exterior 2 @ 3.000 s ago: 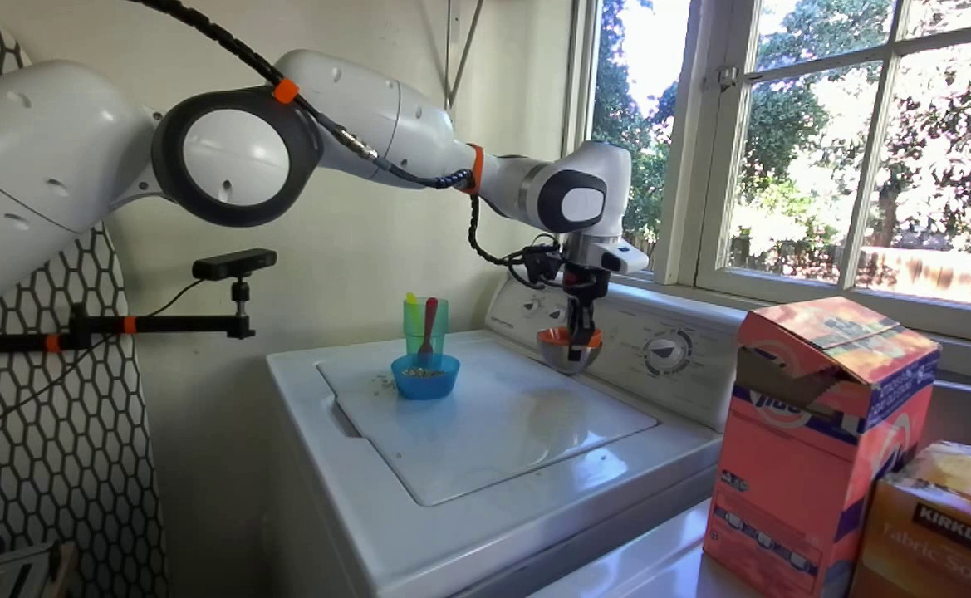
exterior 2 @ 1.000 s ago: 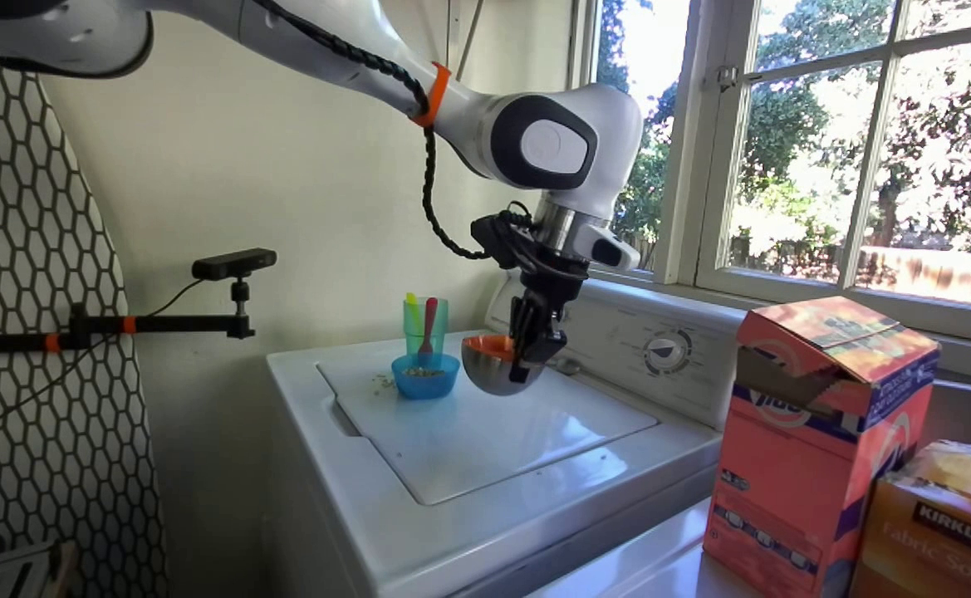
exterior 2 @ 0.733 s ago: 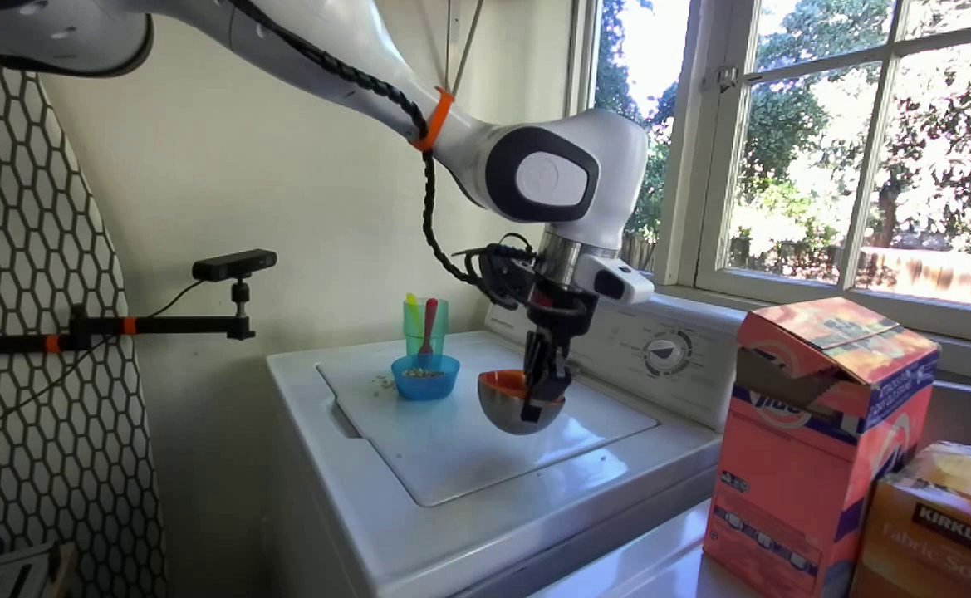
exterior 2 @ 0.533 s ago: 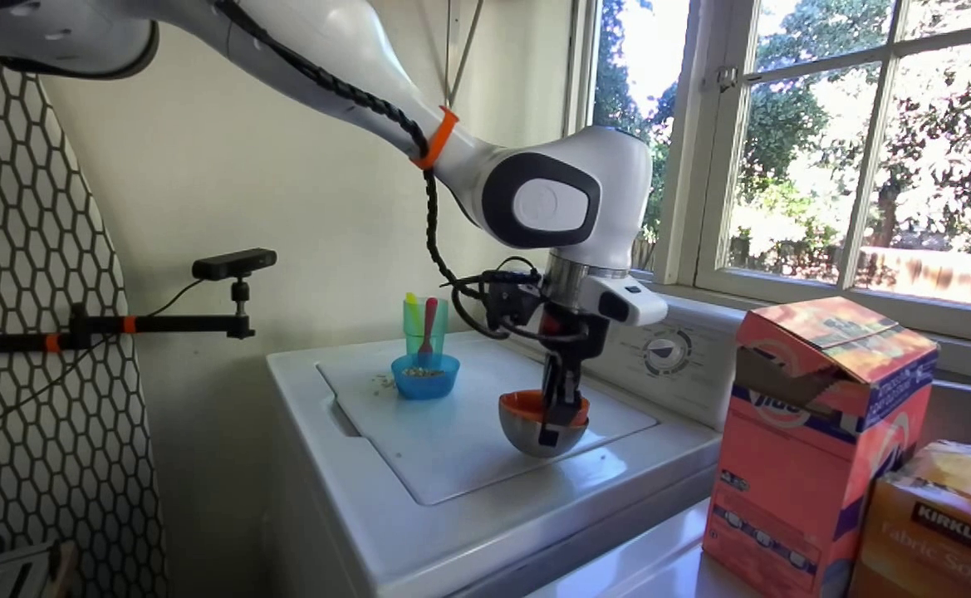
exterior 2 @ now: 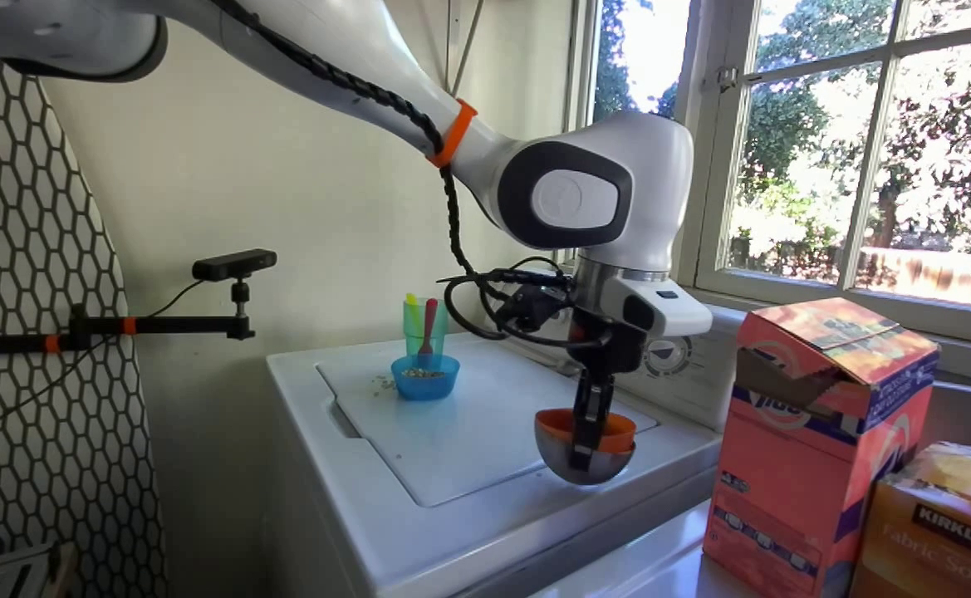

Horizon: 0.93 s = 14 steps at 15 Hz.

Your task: Put the knife in the green cup, stack the bowls, and then move them to the next washing machine

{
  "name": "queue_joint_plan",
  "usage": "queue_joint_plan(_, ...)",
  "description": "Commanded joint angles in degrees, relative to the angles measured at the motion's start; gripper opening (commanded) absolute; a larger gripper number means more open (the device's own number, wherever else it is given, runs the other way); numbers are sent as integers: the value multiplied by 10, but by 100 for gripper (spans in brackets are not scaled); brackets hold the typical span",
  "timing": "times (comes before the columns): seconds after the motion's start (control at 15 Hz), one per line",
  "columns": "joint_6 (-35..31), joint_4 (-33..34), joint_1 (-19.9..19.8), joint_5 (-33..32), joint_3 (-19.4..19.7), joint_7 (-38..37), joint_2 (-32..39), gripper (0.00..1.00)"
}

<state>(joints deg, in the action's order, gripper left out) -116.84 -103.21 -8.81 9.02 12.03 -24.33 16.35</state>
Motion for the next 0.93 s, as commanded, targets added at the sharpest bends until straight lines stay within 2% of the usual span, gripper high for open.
queue_joint_plan(0.0,27,11,-26,6,29,-61,-3,2)
queue_joint_plan(0.27,26,-10,-46,18,53,-122,-23,2)
queue_joint_plan(0.33,17,6,-44,6,46,-91,-4,7)
queue_joint_plan(0.47,19,6,-51,8,52,-105,-6,7)
queue_joint_plan(0.53,19,5,-51,8,52,-107,-7,2)
queue_joint_plan(0.87,12,36,-53,-44,82,-223,29,2)
